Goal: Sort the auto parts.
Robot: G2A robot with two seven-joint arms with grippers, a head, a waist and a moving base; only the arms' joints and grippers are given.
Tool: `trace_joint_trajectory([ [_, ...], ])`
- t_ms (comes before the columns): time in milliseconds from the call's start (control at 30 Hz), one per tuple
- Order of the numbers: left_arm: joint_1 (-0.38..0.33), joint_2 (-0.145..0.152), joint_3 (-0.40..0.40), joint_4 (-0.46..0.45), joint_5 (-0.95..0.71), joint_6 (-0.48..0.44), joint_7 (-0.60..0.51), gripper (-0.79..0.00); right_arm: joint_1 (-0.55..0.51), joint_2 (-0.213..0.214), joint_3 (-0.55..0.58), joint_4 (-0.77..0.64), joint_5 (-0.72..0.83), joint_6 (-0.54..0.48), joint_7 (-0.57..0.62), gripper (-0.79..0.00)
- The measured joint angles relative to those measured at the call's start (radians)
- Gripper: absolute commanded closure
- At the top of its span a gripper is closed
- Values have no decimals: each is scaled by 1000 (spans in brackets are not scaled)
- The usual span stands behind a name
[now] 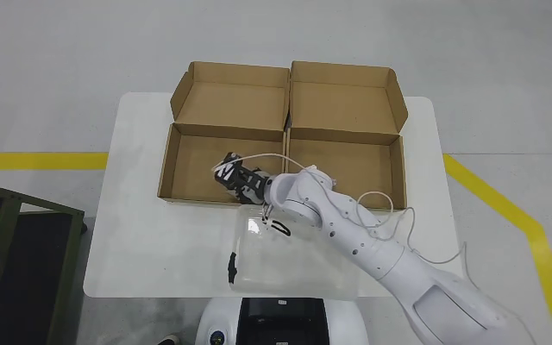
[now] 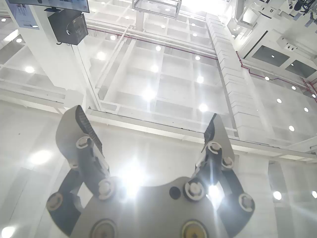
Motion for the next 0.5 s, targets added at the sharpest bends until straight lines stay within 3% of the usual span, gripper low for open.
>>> trace_joint_trajectory([
  [367,0,0,0,0,0,0,0,-785,-4,-16,7,23,-16,-9,15,-305],
  [433,0,0,0,0,0,0,0,-785,-6,-18,11,26,-20,-11,16,-388],
  [467,0,0,0,0,0,0,0,-785,-7,-19,12,27,-22,-12,17,-514],
  [500,0,0,0,0,0,0,0,-785,-8,-19,14,27,-24,-13,18,-542],
])
